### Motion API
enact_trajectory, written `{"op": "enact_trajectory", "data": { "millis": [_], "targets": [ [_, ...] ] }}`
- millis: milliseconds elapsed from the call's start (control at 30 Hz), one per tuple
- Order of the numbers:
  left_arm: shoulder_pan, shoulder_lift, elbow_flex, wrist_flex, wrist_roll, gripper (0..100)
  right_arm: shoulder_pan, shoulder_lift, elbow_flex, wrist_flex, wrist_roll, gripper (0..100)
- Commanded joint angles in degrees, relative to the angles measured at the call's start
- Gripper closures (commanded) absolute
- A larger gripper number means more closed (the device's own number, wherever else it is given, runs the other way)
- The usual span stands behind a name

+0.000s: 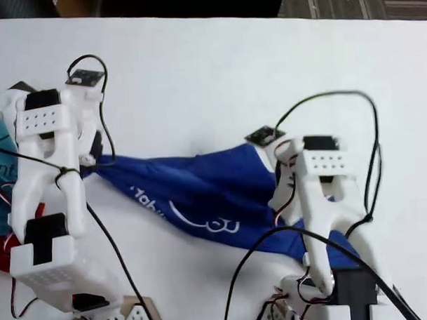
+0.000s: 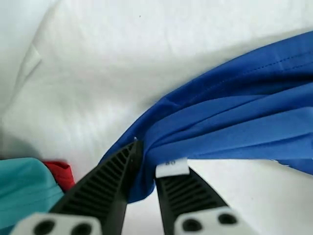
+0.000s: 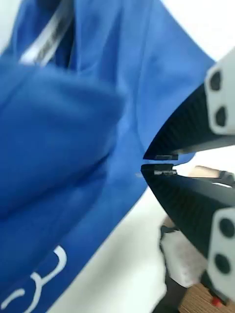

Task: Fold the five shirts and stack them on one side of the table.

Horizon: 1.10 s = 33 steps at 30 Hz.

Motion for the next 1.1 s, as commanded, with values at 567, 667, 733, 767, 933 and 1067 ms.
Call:
{"op": "enact_trajectory", "data": {
  "millis": [567, 667, 733, 767, 933, 1067],
  "targets": [
    [-0.35, -2.29, -1.36, -0.62, 0.62, 98, -14.73, 35.21, -39.74, -13.67, -20.48, 80.5],
    [-0.35, -2.29, -1.36, -0.88, 0.62, 98, -14.73, 41.36, -46.33, -11.21, -20.48, 80.5],
    [0.0, -2.29, -1.54, -0.97, 0.62, 98, -14.11, 44.88, -50.46, -9.01, -20.48, 80.5],
    [0.62, -2.29, -1.63, -0.97, 0.62, 98, -13.67, 46.55, -52.31, -7.87, -20.48, 80.5],
    [6.33, -2.37, -1.71, -0.97, 0.7, 98, -11.82, 53.58, -59.96, -4.88, -20.48, 80.5],
    [10.11, -2.37, -1.71, -0.97, 0.79, 98, -11.21, 58.42, -64.35, -3.65, -20.48, 80.5]
  ]
}}
